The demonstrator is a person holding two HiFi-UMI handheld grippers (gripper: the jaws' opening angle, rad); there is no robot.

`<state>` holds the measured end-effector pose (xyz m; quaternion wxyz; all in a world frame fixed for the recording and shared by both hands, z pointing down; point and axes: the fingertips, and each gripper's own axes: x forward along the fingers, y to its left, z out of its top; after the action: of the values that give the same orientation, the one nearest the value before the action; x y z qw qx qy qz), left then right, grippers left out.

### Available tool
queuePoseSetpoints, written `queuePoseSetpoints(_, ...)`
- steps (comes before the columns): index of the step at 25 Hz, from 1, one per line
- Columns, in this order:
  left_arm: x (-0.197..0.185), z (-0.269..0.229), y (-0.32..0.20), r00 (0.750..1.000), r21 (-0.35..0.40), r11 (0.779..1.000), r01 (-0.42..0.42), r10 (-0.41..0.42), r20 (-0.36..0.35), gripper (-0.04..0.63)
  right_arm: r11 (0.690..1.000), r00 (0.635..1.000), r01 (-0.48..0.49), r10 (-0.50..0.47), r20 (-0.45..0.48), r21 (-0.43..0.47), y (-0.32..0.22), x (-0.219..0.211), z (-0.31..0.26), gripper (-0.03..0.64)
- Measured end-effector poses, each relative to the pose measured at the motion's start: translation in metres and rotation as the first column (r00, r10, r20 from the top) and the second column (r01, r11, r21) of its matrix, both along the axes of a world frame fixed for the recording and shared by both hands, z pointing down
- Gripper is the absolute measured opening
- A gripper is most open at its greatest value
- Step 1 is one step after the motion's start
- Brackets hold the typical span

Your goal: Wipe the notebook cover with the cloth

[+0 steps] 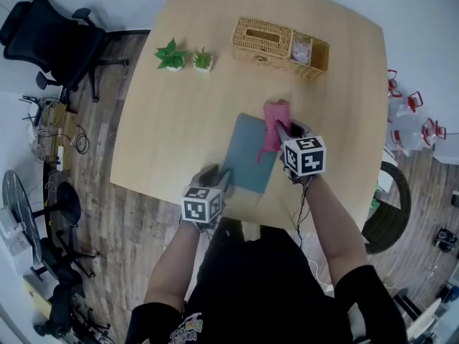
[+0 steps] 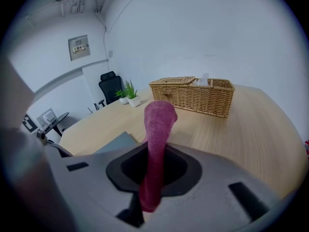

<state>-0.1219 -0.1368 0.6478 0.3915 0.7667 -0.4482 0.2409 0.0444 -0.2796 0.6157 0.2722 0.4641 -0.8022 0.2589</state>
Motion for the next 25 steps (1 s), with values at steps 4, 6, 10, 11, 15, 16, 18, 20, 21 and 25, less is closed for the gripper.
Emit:
queuePoseSetpoints(4,0.0,0.0,-0.001,1.0,-0.004,1.0,0.0,-0.001,-0.002,0.147,0.999,0.999,0.035,-0.035,-0.012,-0.007,0.0,-0.014,0.003,0.058)
queuePoseSetpoints(6,0.0,0.0,-0.001,1.0,-0.005,1.0,0.001,-0.001,-0.004,0.146,0.999,0.998,0.054,-0.054,-0.019,-0.01,0.002,-0.02,0.005,0.058)
queuePoseSetpoints(10,0.0,0.0,-0.001,1.0,-0.004,1.0,0.001,-0.001,-0.006,0.146,0.996,0.996,0.083,-0.084,-0.023,-0.023,0.009,-0.03,0.01,0.058)
queuePoseSetpoints(11,0.0,0.0,-0.001,1.0,-0.005,1.0,0.0,0.0,-0.006,0.144,0.996,0.996,0.09,-0.09,-0.022,-0.026,0.011,-0.033,0.01,0.058)
queuePoseSetpoints(15,-0.001,0.001,-0.001,1.0,-0.005,1.0,0.002,-0.002,-0.005,0.144,0.992,0.992,0.123,-0.124,-0.025,-0.037,0.021,-0.047,0.013,0.058)
queuePoseSetpoints(16,-0.001,0.001,-0.001,1.0,-0.006,1.0,0.002,-0.002,-0.005,0.144,0.99,0.99,0.134,-0.135,-0.027,-0.038,0.024,-0.05,0.013,0.058)
queuePoseSetpoints(18,-0.001,0.001,-0.001,1.0,-0.006,1.0,0.001,-0.001,-0.006,0.144,0.987,0.988,0.154,-0.155,-0.026,-0.041,0.031,-0.057,0.014,0.058)
queuePoseSetpoints(20,-0.001,0.0,-0.001,1.0,-0.006,1.0,0.0,-0.001,-0.004,0.144,0.984,0.985,0.17,-0.171,-0.02,-0.047,0.039,-0.063,0.014,0.058)
queuePoseSetpoints(21,-0.001,0.0,0.0,1.0,-0.006,1.0,0.0,0.0,-0.004,0.144,0.983,0.984,0.175,-0.176,-0.016,-0.05,0.043,-0.067,0.014,0.058)
queuePoseSetpoints(25,-0.001,0.0,-0.001,1.0,-0.004,1.0,0.001,-0.001,-0.004,0.143,0.979,0.981,0.193,-0.193,0.001,-0.06,0.06,-0.079,0.015,0.058)
